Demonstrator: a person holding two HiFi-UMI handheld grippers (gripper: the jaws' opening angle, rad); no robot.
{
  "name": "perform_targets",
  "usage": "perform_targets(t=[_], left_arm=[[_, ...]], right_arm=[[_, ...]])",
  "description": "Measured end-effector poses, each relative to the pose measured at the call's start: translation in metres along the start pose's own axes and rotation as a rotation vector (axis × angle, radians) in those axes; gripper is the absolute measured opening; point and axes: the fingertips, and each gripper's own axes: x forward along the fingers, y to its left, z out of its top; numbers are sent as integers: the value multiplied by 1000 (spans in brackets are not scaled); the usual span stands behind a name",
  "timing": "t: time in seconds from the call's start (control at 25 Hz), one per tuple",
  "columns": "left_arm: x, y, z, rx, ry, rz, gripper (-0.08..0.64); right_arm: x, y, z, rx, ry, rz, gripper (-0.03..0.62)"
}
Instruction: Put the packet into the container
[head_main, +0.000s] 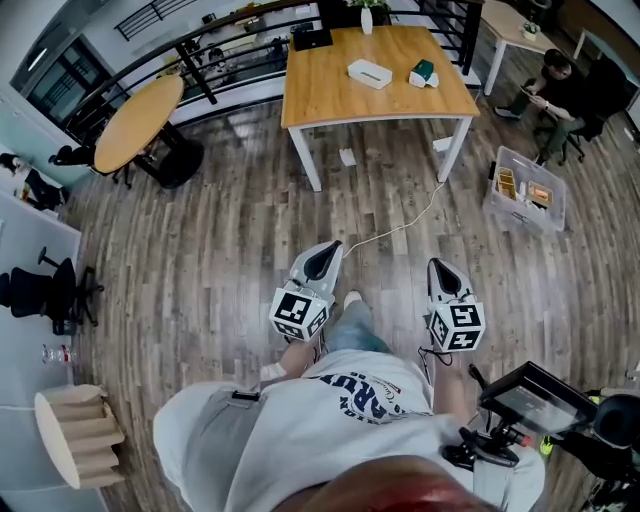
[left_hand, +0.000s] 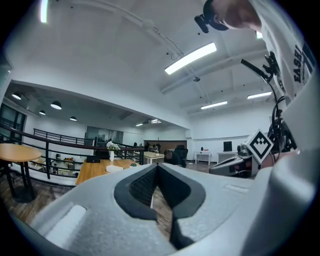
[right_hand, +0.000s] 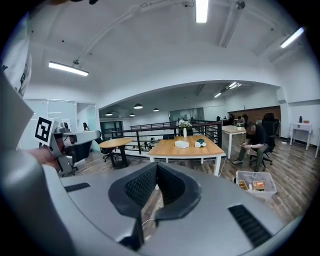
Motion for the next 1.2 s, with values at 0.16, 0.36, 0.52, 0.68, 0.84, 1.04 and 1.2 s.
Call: perform_targets(t=[0.16,0.36,0.52,0.68,0.84,1.04,1.2], left_arm=[[24,16,0,-13,-7,-14,0],[46,55,-2,-35,-8,8,0],[58,99,-1,-69,-8,50,0],[70,140,7,-75,-23,82,0],[82,175,17,-70,-31,90,0],[90,212,23,-73,-39,94,0],[103,228,20,-67,-46,59,0]], right_arm=[[19,-6,2,-12,31,1,9],[57,-4,19,-24,55,18,9],[99,7,40,-56,74,68,9],[141,9,77,-79,58,83,9],[177,11,112,-108,38,79,9],[205,14,135,-122,27,55,9],[224,10,136,-100,21,22,9]])
